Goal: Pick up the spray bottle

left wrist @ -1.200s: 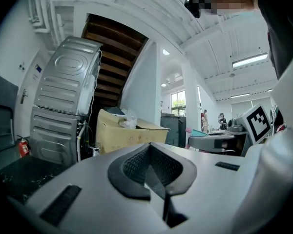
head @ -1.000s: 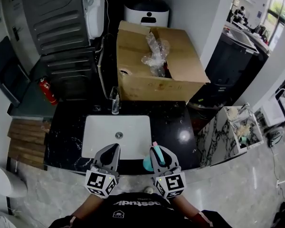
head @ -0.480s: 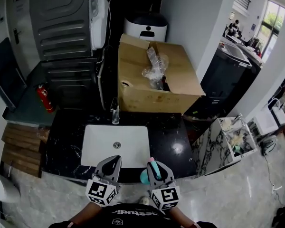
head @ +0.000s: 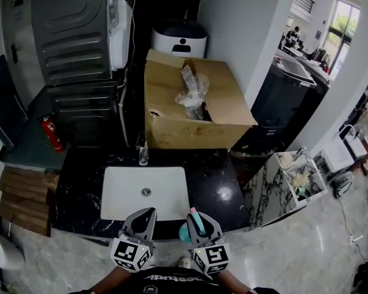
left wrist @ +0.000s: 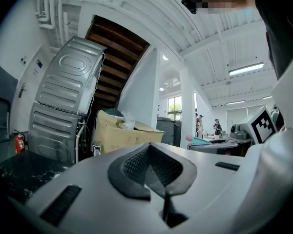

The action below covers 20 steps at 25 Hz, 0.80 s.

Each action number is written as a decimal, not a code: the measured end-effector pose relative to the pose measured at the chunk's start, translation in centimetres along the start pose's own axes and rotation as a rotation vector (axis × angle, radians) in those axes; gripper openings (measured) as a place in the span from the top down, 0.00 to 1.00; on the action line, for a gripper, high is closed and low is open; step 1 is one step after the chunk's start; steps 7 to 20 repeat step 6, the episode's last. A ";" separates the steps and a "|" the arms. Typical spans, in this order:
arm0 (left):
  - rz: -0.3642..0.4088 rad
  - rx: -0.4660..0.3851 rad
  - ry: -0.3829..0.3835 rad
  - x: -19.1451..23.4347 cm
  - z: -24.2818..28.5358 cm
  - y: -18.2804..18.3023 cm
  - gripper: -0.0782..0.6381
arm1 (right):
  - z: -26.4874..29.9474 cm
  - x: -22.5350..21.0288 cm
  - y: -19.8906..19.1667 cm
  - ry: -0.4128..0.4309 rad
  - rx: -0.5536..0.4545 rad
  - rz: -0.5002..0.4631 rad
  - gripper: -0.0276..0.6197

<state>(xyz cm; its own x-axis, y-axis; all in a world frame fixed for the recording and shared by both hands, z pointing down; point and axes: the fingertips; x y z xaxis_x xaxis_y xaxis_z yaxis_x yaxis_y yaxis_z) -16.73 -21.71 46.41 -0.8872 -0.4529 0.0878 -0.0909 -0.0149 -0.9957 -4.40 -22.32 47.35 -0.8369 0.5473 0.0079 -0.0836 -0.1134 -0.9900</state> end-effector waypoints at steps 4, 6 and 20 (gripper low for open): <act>-0.003 -0.001 -0.004 -0.6 0.3 0.2 0.87 | -0.3 -0.5 0.3 -0.002 -0.008 -0.003 0.81; -0.002 -0.001 -0.007 -0.9 0.4 0.3 0.87 | -0.5 -0.8 0.5 -0.004 -0.013 -0.003 0.81; -0.002 -0.001 -0.007 -0.9 0.4 0.3 0.87 | -0.5 -0.8 0.5 -0.004 -0.013 -0.003 0.81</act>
Point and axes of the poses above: the fingertips, and each gripper's own axes: z forward along the fingers, x to its left, y out of its top
